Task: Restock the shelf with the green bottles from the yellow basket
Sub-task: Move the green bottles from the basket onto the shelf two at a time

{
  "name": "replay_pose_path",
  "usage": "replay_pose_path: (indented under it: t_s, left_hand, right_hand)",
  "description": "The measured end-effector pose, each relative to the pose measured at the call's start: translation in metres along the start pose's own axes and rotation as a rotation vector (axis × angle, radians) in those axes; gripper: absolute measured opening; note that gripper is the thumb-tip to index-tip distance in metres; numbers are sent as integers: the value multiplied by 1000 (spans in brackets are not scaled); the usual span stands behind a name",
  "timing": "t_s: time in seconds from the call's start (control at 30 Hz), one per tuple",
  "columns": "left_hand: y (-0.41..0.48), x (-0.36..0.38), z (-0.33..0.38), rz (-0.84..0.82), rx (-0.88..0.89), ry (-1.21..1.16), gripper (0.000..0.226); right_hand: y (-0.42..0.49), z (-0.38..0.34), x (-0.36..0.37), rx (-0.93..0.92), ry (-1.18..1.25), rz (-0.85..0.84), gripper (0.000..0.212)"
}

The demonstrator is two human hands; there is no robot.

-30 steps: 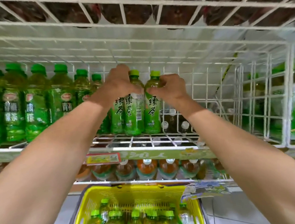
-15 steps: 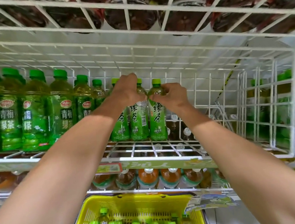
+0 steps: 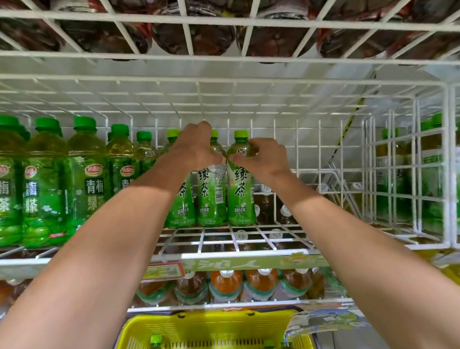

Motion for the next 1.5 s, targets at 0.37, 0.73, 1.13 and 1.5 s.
replay_pose_path:
  t_s: [0.37, 0.73, 1.13, 1.5]
  left_hand:
    - [-4, -2, 4, -16, -18, -1, 53]
    - [-62, -39, 22, 14, 154, 264, 34]
    - [-187, -61, 54, -42, 230, 411, 36]
    - [-222, -38, 67, -122, 373, 521, 53]
  right_hand:
    - [-3, -4, -5, -59, 2, -63, 35]
    - [-25, -43, -45, -163, -402, -130, 57]
    - [-135, -104, -79, -305, -660, -271, 41]
    - [-207, -87, -108, -258, -696, -149, 63]
Point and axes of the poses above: each hand's wrist, its own y-axis towards the middle knuckle, its own x-axis out of the palm, z = x × y, the point moved 6 cm from there along y, towards the middle knuckle, and after that the axes turned 9 degrees about -y, right-handed, at the moved point
